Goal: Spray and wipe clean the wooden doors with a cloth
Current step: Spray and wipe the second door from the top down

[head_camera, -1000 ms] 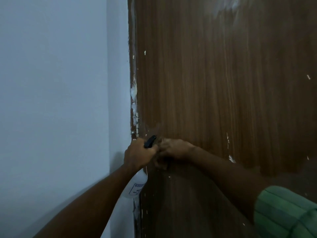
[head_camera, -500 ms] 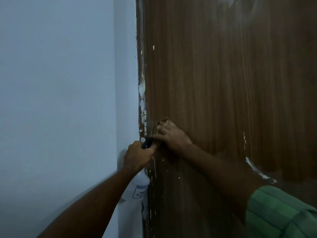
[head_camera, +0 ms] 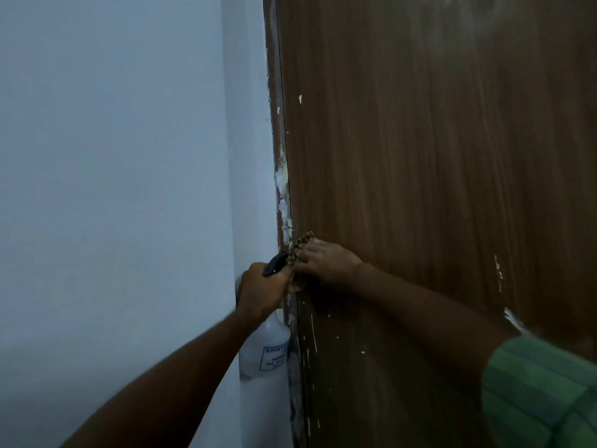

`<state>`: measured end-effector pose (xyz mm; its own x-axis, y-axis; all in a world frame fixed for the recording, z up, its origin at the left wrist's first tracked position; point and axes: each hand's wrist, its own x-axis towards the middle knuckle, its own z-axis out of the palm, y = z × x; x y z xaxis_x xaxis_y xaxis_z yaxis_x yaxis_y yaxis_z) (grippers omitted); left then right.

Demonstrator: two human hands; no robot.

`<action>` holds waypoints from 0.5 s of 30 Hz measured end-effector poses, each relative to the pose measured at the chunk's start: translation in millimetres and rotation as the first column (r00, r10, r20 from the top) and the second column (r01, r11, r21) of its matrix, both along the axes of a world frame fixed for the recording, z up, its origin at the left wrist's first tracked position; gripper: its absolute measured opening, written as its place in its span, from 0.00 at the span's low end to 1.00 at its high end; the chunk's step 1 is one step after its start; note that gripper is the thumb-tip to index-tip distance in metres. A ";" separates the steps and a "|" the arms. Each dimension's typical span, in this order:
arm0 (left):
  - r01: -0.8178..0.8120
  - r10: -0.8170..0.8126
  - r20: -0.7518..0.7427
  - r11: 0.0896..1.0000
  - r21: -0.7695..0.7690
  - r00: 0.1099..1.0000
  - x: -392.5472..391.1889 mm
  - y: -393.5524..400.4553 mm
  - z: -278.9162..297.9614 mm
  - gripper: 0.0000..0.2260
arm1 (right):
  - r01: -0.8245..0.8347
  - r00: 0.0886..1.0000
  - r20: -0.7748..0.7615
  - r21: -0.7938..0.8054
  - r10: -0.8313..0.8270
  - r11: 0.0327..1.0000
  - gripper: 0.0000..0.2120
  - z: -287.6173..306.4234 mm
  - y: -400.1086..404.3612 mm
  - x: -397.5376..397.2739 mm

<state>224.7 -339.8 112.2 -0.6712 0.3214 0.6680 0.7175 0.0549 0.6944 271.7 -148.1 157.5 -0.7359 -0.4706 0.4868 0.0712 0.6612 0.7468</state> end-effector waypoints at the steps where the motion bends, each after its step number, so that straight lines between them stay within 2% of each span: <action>1: 0.000 0.000 0.000 1.000 -0.007 1.000 -0.1 0.7 -0.5 0.16 | -0.005 1.000 -0.007 0.001 0.005 1.000 0.25 15.7 0.6 1.8; 4: 0.023 -0.023 0.030 1.000 0.005 0.999 -0.8 2.5 -2.3 0.16 | 0.006 0.981 -0.192 -0.121 -0.029 0.993 0.25 52.3 6.5 -1.3; 5: 0.030 -0.030 0.036 0.999 0.015 0.999 1.6 2.4 -3.4 0.15 | -0.003 0.967 -0.252 -0.176 -0.042 0.984 0.25 54.4 6.0 -3.8; 7: 0.013 -0.014 0.036 0.999 0.033 0.999 7.5 2.0 -4.7 0.14 | -0.024 0.959 -0.278 -0.253 -0.049 0.967 0.27 38.7 -3.5 -8.5; 9: -0.038 0.036 0.028 0.996 0.078 0.999 10.3 1.2 -6.1 0.14 | -0.018 0.972 -0.230 -0.244 -0.039 0.970 0.28 -0.1 -9.8 -15.5; 12: -0.059 0.041 0.084 0.972 0.226 0.996 18.7 0.2 -7.7 0.13 | -0.034 0.991 -0.131 -0.215 0.006 0.976 0.27 -70.7 -5.4 -16.5; 13: -0.050 0.022 0.110 0.965 0.257 0.994 21.0 -1.2 -9.0 0.13 | -0.024 0.999 -0.035 -0.159 0.019 0.987 0.27 -87.7 -3.8 -13.8; 15: -0.035 0.010 0.116 0.975 0.218 0.993 23.8 -3.4 -14.3 0.12 | 0.022 0.989 0.148 0.060 -0.031 0.998 0.28 -96.1 0.1 -7.3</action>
<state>248.5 -343.2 97.8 -0.7524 0.1596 0.6391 0.6332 -0.0923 0.7685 264.4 -148.0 61.4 -0.8106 -0.4742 0.3436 -0.0263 0.6156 0.7876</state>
